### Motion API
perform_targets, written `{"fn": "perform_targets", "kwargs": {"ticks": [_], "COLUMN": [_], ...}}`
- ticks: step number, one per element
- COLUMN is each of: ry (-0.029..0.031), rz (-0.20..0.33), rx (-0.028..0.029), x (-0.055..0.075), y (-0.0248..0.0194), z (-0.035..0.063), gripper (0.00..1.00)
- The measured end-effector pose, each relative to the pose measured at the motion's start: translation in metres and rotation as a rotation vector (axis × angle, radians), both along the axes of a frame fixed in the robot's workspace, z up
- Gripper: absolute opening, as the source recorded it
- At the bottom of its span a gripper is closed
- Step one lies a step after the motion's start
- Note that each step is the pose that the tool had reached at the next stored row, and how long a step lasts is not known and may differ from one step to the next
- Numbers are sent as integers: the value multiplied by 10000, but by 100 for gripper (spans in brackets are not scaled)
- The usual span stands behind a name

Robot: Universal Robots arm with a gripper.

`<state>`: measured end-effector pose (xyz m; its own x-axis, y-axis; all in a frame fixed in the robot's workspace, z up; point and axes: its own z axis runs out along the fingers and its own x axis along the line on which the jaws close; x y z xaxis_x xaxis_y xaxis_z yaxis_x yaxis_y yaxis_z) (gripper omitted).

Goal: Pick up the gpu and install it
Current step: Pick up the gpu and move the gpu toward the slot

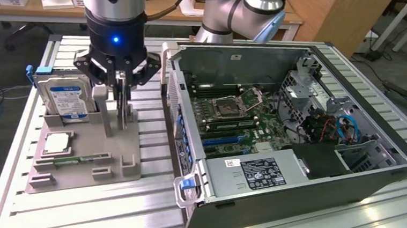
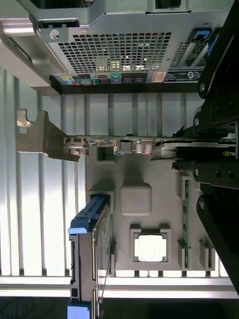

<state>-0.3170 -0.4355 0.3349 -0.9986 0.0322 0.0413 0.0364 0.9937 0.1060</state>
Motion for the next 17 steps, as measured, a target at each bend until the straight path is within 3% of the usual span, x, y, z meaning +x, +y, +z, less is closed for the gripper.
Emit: {"fn": "perform_targets", "kwargs": {"ticks": [17], "ry": [-2], "rz": [-1], "rx": [1], "x": [0], "y": [0], "z": [140], "gripper": [27]}}
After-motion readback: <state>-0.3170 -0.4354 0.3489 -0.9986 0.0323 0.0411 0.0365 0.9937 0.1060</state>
